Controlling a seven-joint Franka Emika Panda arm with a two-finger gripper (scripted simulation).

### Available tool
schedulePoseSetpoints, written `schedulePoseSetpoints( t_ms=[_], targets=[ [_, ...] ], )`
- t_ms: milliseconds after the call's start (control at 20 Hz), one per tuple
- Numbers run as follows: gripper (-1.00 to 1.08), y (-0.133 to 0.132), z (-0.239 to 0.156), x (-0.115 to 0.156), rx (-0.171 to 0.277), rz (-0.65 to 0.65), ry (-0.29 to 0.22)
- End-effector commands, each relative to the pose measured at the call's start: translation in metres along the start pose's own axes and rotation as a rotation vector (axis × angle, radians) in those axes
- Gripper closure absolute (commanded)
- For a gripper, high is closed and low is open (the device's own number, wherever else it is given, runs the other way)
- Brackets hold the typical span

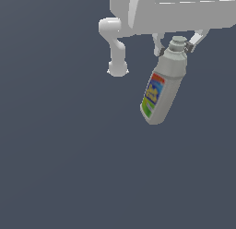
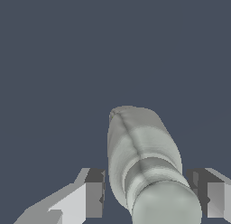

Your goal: Pick up the object and move it to a goal position.

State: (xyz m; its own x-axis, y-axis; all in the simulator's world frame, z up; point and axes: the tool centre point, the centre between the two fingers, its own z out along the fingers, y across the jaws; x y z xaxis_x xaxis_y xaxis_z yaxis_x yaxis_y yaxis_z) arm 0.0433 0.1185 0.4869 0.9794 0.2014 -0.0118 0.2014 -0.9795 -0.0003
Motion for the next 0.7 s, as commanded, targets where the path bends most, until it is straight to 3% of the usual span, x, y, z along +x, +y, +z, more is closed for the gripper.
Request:
schedulePoseSetpoints(
  t_ms=[0, 650],
  targets=[
    [1.08, -0.004, -0.016, -0.001, 0.0, 0.001, 0.012],
    [1.08, -0.01, -0.032, 0.0, 0.0, 0.001, 0.012]
  ],
)
